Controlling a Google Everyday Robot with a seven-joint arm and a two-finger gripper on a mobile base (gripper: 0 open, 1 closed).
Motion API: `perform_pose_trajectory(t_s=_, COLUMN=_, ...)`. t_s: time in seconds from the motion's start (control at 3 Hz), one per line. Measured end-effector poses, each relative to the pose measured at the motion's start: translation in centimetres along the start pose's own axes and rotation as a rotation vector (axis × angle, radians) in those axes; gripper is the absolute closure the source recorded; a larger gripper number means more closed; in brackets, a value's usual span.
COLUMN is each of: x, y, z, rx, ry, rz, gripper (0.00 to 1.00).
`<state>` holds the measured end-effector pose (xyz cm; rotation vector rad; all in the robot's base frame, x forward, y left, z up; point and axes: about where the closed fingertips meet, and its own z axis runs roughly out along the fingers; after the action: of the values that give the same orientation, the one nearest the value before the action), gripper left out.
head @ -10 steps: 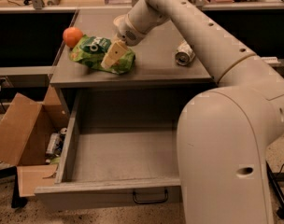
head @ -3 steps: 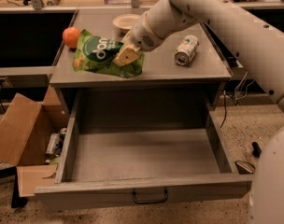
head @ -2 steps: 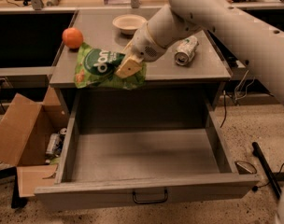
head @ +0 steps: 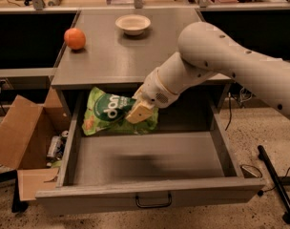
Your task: Place green rice chip bag into top drawer
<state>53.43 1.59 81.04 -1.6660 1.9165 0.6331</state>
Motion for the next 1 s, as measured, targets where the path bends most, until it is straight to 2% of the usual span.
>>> perform_pose_trajectory(t_s=0.33, x=3.0, y=1.6, z=1.1, rx=-0.013, ry=0.041, rz=0.061, gripper=1.00)
perform_pose_trajectory(t_s=0.67, x=3.0, y=1.6, z=1.1, rx=-0.013, ry=0.041, rz=0.061, gripper=1.00)
perform_pose_trajectory(t_s=1.0, x=6.9, y=0.7, z=1.6, rx=0.009, ry=0.066, rz=0.161, gripper=1.00)
